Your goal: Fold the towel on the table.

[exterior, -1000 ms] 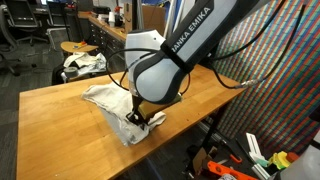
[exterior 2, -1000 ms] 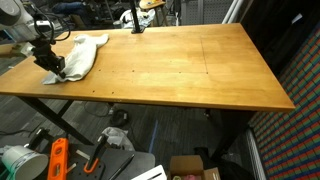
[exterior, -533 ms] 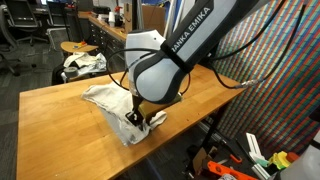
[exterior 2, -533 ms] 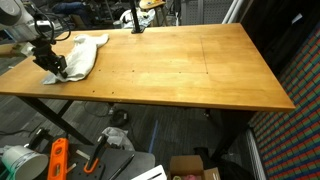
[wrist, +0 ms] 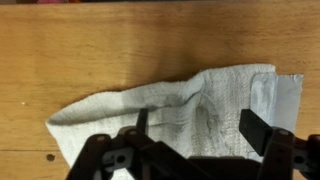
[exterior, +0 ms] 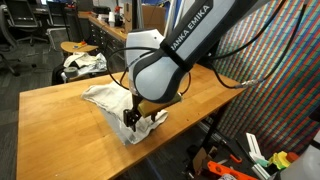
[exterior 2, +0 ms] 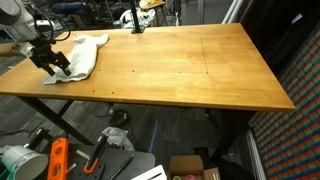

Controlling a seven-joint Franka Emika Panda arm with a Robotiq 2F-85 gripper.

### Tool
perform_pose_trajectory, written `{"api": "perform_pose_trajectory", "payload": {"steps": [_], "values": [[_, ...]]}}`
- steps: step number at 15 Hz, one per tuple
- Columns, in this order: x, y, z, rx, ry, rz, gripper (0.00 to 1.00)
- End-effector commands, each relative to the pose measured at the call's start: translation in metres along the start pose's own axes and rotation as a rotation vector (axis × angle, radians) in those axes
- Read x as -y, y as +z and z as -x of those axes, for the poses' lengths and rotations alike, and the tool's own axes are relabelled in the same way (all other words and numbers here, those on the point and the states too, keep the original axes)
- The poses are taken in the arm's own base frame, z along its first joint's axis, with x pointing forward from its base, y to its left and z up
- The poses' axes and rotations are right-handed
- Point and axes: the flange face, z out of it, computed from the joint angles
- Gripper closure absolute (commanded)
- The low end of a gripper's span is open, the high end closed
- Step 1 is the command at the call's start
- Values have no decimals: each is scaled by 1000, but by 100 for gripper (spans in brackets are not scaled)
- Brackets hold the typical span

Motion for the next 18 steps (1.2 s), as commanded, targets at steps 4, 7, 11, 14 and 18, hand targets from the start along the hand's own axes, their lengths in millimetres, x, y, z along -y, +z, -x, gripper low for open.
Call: {"api": "perform_pose_trajectory", "payload": {"steps": [4, 7, 11, 14, 18], "values": [[4, -13, 7, -12, 2, -21, 0], [9, -12, 13, -14, -8, -25, 26], [16, -12, 22, -15, -21, -29, 58], [20, -14, 25, -25, -25, -31, 80], [21, -17, 25, -45, -20, -37, 89]]}}
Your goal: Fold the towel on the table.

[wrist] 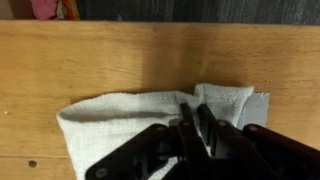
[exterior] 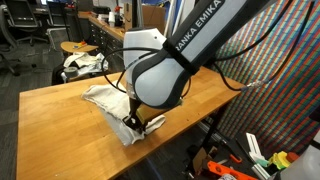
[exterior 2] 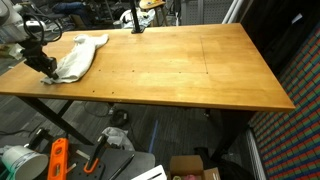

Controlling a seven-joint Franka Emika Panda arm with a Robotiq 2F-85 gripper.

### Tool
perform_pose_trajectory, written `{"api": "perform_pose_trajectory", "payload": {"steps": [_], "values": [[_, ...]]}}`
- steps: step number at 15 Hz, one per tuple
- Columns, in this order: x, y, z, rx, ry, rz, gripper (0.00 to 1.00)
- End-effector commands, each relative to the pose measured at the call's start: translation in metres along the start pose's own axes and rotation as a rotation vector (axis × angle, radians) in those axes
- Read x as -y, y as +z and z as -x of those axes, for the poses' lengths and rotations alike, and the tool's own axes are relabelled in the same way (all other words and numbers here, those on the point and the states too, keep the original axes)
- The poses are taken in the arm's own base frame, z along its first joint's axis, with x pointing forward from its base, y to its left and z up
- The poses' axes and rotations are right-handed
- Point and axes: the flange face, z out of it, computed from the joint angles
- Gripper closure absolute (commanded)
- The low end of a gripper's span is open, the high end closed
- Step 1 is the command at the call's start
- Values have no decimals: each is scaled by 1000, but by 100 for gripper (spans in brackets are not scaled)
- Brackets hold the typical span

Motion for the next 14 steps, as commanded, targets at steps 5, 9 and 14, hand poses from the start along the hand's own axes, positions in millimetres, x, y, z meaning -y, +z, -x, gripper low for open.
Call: {"api": "perform_pose_trajectory", "payload": {"steps": [5, 9, 14], "values": [[0, -15, -2, -74, 37, -35, 81], [-11, -13, -14, -75, 61, -14, 83], [-33, -11, -21, -39, 81, 27, 83]]}}
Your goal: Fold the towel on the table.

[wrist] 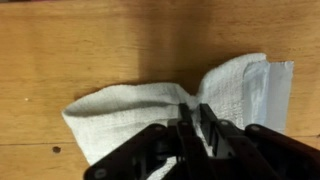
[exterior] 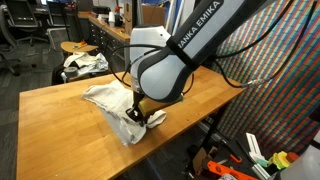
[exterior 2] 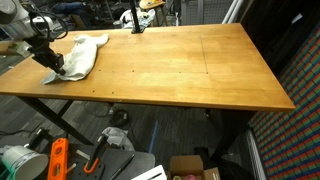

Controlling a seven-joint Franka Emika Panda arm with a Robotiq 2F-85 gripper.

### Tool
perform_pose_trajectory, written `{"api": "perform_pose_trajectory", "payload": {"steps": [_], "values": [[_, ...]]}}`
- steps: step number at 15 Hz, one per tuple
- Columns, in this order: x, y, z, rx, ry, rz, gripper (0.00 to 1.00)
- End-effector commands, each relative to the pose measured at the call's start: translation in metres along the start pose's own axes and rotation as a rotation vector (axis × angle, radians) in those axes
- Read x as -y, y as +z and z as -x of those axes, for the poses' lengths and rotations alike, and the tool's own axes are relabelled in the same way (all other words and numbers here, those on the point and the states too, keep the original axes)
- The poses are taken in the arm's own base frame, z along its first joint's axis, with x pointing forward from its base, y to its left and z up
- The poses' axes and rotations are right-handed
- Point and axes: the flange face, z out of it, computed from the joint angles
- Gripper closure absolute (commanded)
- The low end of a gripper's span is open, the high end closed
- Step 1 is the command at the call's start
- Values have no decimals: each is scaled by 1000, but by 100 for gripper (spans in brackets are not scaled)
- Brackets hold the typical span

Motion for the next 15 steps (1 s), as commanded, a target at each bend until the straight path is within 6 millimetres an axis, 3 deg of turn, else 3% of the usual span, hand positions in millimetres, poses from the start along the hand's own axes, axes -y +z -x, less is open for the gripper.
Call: {"api": "perform_pose_trajectory", "payload": {"steps": [1, 8, 15], "values": [[-12, -5, -7, 9, 13, 35, 83], [-16, -9, -5, 18, 15, 34, 82], [-10, -30, 1, -25, 9, 14, 83]]}}
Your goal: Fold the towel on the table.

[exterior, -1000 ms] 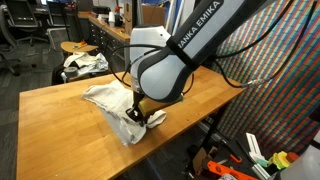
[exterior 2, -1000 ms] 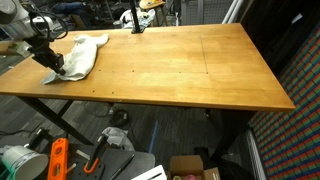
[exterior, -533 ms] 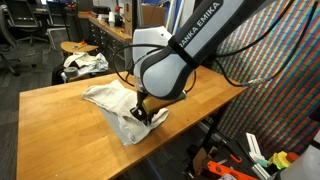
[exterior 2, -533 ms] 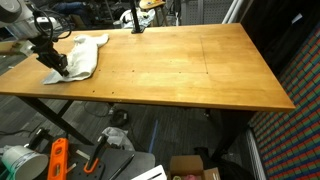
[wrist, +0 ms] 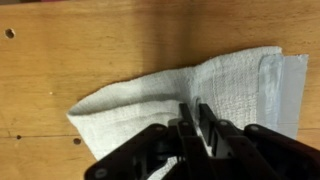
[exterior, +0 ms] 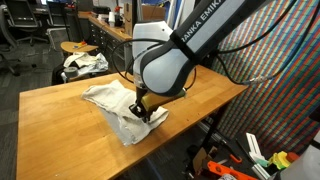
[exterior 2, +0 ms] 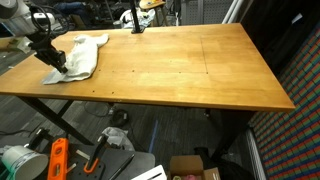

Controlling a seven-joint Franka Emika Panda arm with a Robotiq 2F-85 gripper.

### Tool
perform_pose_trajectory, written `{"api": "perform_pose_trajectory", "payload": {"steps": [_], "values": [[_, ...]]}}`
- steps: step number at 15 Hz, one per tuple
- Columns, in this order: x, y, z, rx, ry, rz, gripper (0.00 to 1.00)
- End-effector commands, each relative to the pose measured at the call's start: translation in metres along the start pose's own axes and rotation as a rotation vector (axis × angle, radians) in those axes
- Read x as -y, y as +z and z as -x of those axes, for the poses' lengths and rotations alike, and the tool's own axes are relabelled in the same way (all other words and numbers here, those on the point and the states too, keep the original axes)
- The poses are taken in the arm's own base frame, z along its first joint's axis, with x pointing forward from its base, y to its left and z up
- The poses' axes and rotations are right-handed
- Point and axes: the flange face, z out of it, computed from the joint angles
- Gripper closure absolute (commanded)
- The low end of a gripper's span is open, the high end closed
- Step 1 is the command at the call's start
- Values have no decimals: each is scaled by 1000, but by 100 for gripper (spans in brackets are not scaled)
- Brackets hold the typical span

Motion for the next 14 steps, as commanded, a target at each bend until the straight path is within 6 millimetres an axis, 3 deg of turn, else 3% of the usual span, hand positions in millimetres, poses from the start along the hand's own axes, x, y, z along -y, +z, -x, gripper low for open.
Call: {"api": "perform_pose_trajectory", "payload": {"steps": [1, 14], "values": [[3, -23, 9, -28, -6, -13, 84], [32, -25, 53, 12, 29, -96, 84]]}}
